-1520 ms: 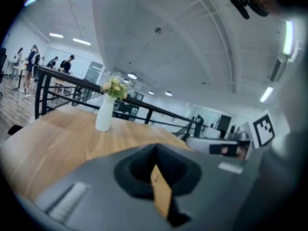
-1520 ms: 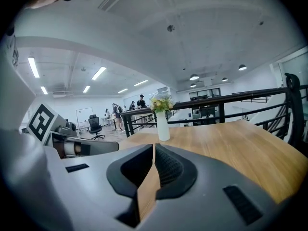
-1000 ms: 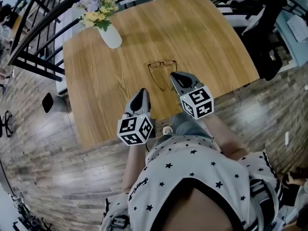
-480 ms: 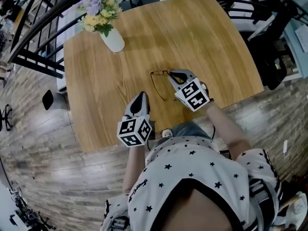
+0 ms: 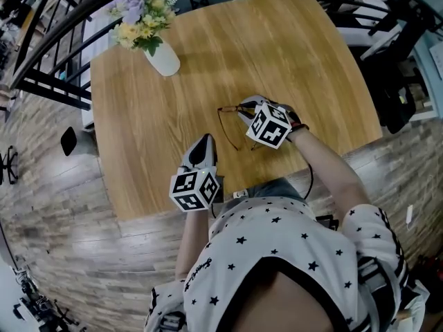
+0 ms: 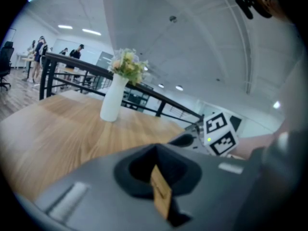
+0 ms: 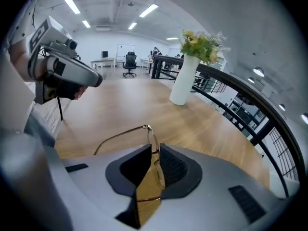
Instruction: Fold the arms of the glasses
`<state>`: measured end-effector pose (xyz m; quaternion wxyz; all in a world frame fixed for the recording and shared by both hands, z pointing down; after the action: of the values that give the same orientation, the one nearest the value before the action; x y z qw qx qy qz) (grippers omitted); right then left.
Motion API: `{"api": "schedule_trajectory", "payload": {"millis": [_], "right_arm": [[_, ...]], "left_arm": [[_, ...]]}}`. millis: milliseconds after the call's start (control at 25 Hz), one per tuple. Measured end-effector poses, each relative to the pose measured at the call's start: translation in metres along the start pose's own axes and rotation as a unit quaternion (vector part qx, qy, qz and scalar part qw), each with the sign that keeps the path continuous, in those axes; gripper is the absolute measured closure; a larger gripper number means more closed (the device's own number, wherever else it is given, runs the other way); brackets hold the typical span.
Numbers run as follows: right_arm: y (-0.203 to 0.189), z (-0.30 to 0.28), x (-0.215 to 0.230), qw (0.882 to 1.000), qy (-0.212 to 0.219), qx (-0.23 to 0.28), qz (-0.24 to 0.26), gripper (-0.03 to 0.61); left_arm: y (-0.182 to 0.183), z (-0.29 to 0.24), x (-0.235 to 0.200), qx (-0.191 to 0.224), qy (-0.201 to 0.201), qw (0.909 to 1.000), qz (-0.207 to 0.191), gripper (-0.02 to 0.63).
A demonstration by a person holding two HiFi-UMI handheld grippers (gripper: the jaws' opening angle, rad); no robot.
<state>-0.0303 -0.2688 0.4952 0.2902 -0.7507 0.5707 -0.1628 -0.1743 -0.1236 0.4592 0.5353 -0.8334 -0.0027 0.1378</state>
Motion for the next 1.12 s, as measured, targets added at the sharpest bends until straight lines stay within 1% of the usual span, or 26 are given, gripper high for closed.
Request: {"api": "schedule_trajectory", "payload": {"millis": [240,400,520,840,960,1120], "right_arm": [[0.004,-0.022,0.010,0.997,0.023,-0.046,0.054,0.557],[0.004,-0.034,0.013,0.994,0.044,-0.075,0.073,0.557],[0.003,-0.041,0.014,0.992,0.045,-0.083,0.082,0.557],[0.003,-0.040,0.013,0.992,0.038,-0.082,0.083,0.558],[0.004,-0.035,0.011,0.994,0.033,-0.077,0.069,0.558],[0.008,-0.023,0.009,0.997,0.012,-0.059,0.048,0.558]], "left_arm": [[0.002,-0.006,-0.004,-0.004,0.003,1.0000,0.002,0.607],[0.002,-0.009,-0.006,-0.007,0.005,1.0000,0.002,0.607],[0.001,-0.010,-0.007,-0.008,0.007,0.9999,0.003,0.607],[0.002,-0.007,-0.007,-0.006,0.009,0.9999,0.002,0.607],[0.001,-0.005,-0.008,-0.004,0.007,1.0000,0.002,0.607],[-0.002,0.000,-0.007,-0.006,0.006,1.0000,0.002,0.607]]}}
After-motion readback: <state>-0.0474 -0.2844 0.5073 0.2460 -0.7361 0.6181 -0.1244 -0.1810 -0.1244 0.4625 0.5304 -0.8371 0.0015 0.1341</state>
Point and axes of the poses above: the fingertips, and each gripper's own axes: z backward along the fingers, x to its right, y out of its top, the point moved 9 cm from there along z, backward along the fingers, and after that the axes turned 11 degrees about -z, right-handed, at the moved point
